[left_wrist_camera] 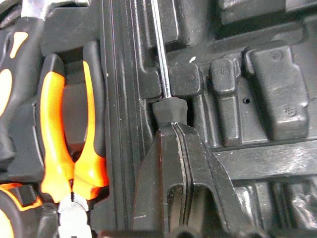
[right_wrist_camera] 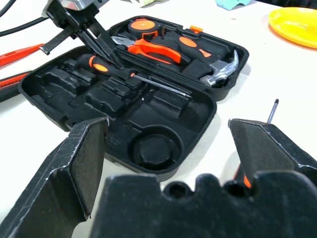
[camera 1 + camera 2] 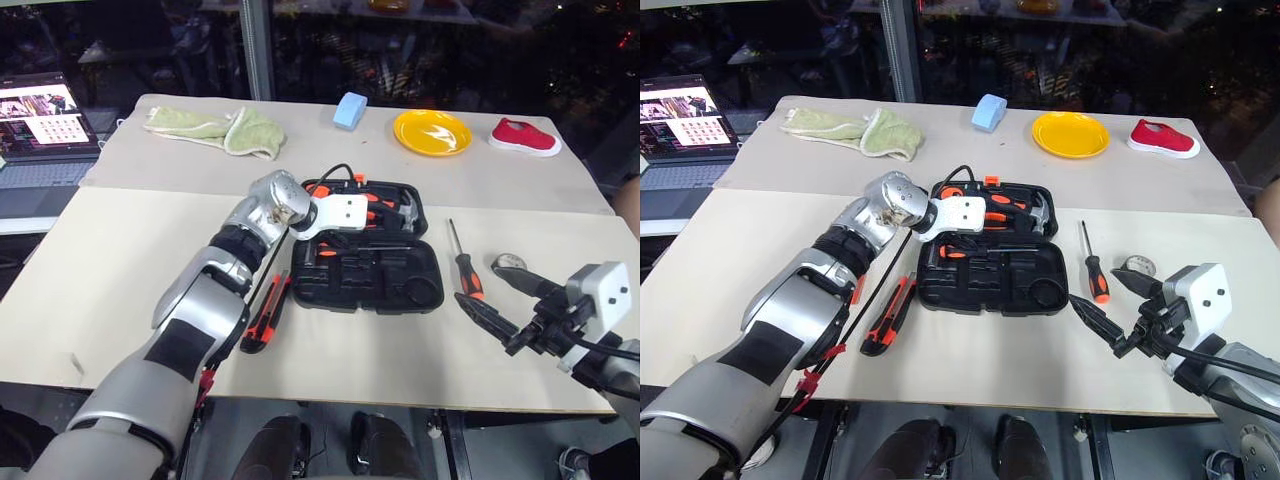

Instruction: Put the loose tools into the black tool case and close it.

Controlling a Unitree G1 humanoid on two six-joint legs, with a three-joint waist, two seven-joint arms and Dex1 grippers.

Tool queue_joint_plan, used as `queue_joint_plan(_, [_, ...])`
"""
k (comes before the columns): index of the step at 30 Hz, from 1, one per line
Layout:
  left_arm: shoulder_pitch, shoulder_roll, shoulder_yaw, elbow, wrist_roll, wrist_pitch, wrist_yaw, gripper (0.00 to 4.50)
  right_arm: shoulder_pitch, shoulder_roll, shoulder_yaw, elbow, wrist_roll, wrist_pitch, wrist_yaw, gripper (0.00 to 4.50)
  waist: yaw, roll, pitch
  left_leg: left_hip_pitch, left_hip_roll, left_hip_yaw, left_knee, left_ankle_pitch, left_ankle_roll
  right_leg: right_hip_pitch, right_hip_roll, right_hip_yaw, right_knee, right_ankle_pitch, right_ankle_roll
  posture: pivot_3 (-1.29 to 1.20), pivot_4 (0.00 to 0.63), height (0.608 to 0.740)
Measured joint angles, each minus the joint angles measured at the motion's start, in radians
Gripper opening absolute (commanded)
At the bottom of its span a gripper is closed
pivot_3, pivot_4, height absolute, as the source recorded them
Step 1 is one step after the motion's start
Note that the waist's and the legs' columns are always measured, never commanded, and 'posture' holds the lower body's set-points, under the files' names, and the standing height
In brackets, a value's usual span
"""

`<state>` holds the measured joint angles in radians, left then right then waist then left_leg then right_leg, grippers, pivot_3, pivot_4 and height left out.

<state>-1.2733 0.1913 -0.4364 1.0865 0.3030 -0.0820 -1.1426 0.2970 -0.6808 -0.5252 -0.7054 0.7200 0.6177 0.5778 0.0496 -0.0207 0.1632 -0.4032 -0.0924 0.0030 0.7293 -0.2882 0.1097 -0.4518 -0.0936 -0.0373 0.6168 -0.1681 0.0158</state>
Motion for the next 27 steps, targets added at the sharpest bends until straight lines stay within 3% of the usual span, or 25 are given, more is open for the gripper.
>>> queue_joint_plan(5, [0.019,0.005,0.083,-0.008,-0.073,0.063,-0.022,0.04,0.005,0.009,-0.006,0.000,0.000,0.000,-0.017,4.50,-0.002,0.000,0.000,-0.003,0.000,0.001,0.000,0.003,-0.005,-0.004,0.000,0.000,0.001,0.000,0.000,0.00,0.150,0.732])
queue_joint_plan(8, [0.036,0.040,0.199,-0.093,-0.205,0.137,-0.104,0.04,0.001,0.022,-0.022,0.000,-0.002,0.000,-0.047,4.50,-0.008,0.000,0.000,-0.003,0.000,0.001,0.000,0.003,-0.005,-0.006,0.000,0.001,0.002,0.000,0.000,0.00,0.150,0.732])
queue_joint_plan(12, [0.113,0.187,0.270,-0.343,-0.353,0.313,-0.310,1.04,0.037,0.074,-0.087,0.002,-0.028,0.000,-0.115,4.50,-0.024,0.003,-0.002,-0.001,0.000,0.002,-0.002,0.002,-0.006,-0.006,0.001,0.004,0.006,-0.001,-0.002,0.00,0.150,0.732])
queue_joint_plan(15, [0.228,0.314,0.311,-0.568,-0.487,0.532,-0.423,2.07,0.135,0.122,-0.173,0.008,-0.029,0.007,-0.151,4.50,-0.027,0.005,-0.002,0.000,0.000,0.002,-0.003,0.002,-0.006,-0.007,0.002,0.005,0.008,-0.001,-0.002,0.00,0.150,0.732])
queue_joint_plan(21, [0.369,0.396,0.389,-0.939,-0.714,0.816,-0.429,4.28,0.338,0.153,-0.395,-0.013,0.040,0.029,-0.132,4.50,-0.010,0.006,-0.002,0.007,-0.001,0.001,-0.002,-0.002,-0.013,-0.001,0.002,0.010,0.002,-0.003,0.001,0.00,0.150,0.732])
queue_joint_plan(22, [0.377,0.405,0.401,-0.981,-0.743,0.840,-0.417,4.47,0.363,0.153,-0.418,-0.013,0.051,0.030,-0.122,4.50,-0.011,0.006,-0.001,0.010,-0.001,0.001,-0.002,-0.002,-0.014,0.002,0.002,0.011,0.001,-0.003,0.001,0.00,0.150,0.732])
queue_joint_plan(27, [0.415,0.457,0.424,-1.073,-0.812,0.891,-0.370,4.47,0.369,0.115,-0.439,0.027,0.059,0.036,-0.102,4.50,-0.029,0.006,-0.001,0.034,0.000,0.004,-0.015,-0.005,-0.009,0.026,0.003,0.016,-0.006,-0.009,0.010,0.00,0.150,0.732])
